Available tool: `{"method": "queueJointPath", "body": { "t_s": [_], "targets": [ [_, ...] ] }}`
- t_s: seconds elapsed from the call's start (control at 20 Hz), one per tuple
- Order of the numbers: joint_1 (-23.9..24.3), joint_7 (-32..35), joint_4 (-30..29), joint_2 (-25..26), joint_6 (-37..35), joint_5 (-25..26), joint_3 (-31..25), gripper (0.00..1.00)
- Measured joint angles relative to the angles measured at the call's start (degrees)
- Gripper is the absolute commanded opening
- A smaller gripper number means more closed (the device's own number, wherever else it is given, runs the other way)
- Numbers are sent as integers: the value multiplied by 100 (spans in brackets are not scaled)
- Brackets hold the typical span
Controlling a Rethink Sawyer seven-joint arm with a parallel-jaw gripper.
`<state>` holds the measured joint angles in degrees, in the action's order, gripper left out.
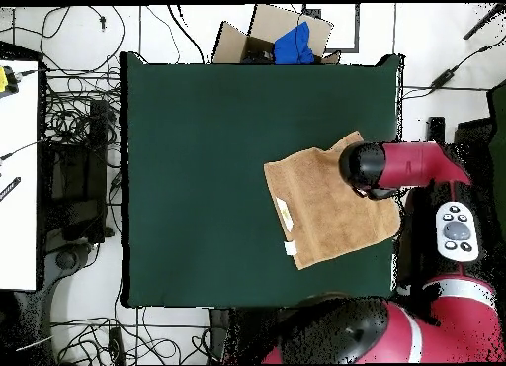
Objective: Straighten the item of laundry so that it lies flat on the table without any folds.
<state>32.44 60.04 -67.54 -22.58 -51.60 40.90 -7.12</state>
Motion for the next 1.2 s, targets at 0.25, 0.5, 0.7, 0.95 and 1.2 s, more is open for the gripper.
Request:
{"method": "queueJointPath", "body": {
  "t_s": [0.25, 0.5, 0.7, 0.95, 1.2],
  "targets": [
    [435, 0, -19, 227, -1, -328, -143, 100],
    [841, 0, -155, 432, 0, -552, -234, 100],
    [1098, 0, -303, 490, 0, -664, -375, 100],
    [1252, 0, -399, 443, 20, -678, -537, 100],
    [1396, 0, -448, 431, 44, -659, -681, 100]
  ]
}}
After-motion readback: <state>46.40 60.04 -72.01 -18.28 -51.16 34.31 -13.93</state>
